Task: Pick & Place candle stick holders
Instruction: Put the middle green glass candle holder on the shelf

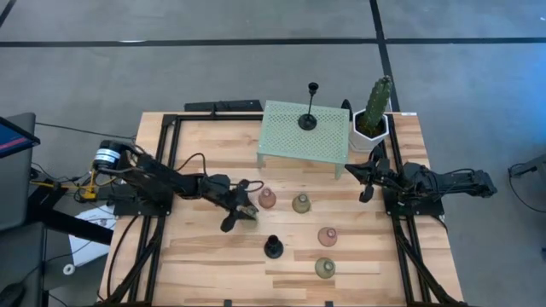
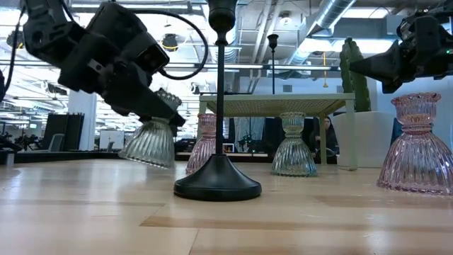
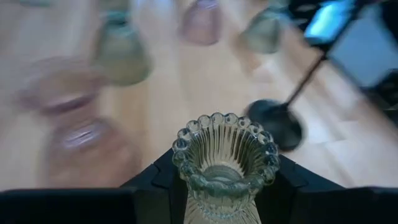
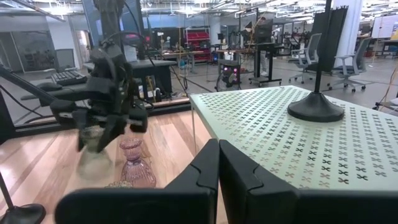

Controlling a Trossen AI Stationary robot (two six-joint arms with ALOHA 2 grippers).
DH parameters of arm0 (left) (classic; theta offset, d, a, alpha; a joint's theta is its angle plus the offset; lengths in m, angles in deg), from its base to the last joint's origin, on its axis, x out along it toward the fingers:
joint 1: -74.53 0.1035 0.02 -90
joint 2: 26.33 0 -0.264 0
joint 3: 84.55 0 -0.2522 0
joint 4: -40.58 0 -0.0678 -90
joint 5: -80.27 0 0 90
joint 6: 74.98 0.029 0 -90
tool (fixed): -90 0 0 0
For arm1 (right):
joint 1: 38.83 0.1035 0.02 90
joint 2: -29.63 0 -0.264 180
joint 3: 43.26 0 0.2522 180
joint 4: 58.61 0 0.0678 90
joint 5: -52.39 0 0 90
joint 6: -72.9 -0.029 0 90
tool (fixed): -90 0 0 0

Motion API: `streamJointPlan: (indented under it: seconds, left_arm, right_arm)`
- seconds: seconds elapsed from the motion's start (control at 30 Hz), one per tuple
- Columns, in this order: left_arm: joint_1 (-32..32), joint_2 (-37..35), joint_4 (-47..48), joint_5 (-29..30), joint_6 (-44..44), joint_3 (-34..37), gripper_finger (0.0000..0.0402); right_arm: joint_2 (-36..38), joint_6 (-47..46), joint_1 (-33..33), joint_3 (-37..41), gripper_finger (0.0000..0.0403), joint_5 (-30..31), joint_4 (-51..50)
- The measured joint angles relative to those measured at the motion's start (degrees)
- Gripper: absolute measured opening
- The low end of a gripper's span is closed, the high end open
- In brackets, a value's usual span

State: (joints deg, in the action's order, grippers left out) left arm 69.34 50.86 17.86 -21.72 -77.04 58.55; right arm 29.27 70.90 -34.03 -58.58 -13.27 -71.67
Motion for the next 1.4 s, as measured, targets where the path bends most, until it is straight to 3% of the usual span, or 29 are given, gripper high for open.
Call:
streamJointPlan:
  seconds: [0.13, 0.4, 0.57, 0.83, 1.13, 1.4]
  left_arm:
    - [0.1, -7.8, 6.4, 6.2, 0.0, 0.0, 0.0138]
    - [2.3, -23.1, 12.5, 11.0, -4.2, 0.0, 0.0133]
    - [4.8, -28.2, 19.5, 15.8, -4.4, -3.0, 0.0133]
    - [10.3, -24.8, 25.4, 16.6, 0.8, -14.1, 0.0133]
    - [19.5, -14.3, 24.8, 15.9, 6.3, -27.2, 0.0134]
    - [27.9, -0.9, 19.3, 8.1, 6.1, -36.6, 0.0136]
  right_arm:
    - [0.0, 0.0, 0.0, 0.0, 0.0, 0.0, 0.0]
    - [0.0, 0.0, 0.0, 0.0, 0.0, 0.0, -0.1]
    - [0.0, 0.0, 0.0, 0.0, 0.0, 0.0, -0.1]
    - [0.0, 0.0, 0.0, 0.0, 0.0, 0.0, -0.1]
    - [0.0, 0.0, 0.0, 0.0, 0.0, 0.1, -0.1]
    - [0.0, 0.0, 0.0, 0.0, 0.0, 0.0, -0.1]
